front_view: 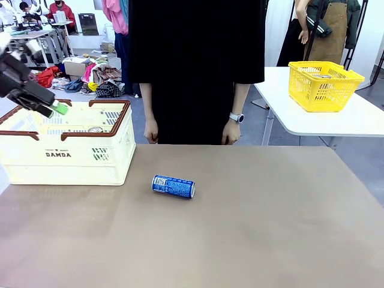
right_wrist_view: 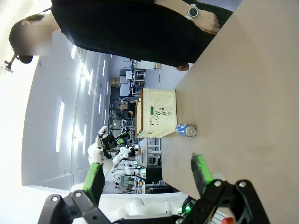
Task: Place the drinks into the Shopping basket.
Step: Pick up one drink and place it into the Shopping basket.
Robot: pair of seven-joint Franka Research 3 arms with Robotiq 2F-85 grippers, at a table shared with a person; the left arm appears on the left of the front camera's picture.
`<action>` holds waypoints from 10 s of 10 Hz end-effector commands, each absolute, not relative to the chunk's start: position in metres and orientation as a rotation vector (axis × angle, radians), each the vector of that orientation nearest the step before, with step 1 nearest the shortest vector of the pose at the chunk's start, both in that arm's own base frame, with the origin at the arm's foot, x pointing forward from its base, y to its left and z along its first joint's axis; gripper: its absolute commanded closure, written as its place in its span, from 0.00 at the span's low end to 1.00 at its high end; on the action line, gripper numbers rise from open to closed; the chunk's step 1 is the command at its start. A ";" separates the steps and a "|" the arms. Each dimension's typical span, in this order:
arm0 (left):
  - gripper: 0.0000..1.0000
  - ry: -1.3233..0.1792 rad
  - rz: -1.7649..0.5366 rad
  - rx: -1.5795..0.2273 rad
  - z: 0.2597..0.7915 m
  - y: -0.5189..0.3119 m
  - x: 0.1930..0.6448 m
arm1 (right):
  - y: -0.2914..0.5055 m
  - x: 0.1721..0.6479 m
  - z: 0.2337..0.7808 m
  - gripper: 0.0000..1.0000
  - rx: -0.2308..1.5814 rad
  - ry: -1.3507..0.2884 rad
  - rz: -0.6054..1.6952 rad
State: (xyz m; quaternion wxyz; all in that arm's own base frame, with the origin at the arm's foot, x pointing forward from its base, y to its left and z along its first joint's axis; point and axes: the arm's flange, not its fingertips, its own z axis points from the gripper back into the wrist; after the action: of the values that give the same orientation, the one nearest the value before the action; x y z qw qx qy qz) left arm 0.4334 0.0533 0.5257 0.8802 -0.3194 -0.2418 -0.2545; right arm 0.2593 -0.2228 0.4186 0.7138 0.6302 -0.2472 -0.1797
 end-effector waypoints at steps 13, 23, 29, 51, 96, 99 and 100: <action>0.00 -0.361 0.071 -1.556 0.540 0.079 0.431 | -0.223 0.259 0.421 0.00 1.401 -0.552 -0.393; 0.00 -0.328 0.092 -1.544 0.544 0.090 0.431 | -0.223 0.259 0.421 0.00 1.401 -0.552 -0.393; 0.00 -0.328 0.092 -1.544 0.544 0.090 0.431 | -0.223 0.259 0.421 0.00 1.401 -0.552 -0.393; 0.00 -0.328 -1.790 -0.003 0.527 -0.299 0.516 | -0.223 0.259 0.421 0.00 1.401 -0.552 -0.393; 1.00 -0.150 -1.700 -0.020 0.521 -0.294 0.435 | -0.223 0.259 0.421 0.00 1.401 -0.552 -0.393; 1.00 -0.153 -1.702 -0.031 0.517 -0.296 0.436 | -0.223 0.259 0.421 0.00 1.401 -0.552 -0.393; 1.00 -0.120 -1.614 -0.050 0.529 -0.287 0.445 | -0.223 0.259 0.421 0.00 1.401 -0.552 -0.393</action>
State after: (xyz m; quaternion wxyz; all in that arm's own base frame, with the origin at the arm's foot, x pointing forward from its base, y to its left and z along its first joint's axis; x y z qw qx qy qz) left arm 0.4377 -0.2957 0.5147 0.6644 -0.0185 -0.0606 -0.7447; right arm 0.2592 -0.2227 0.4187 0.7139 0.6301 -0.2470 -0.1796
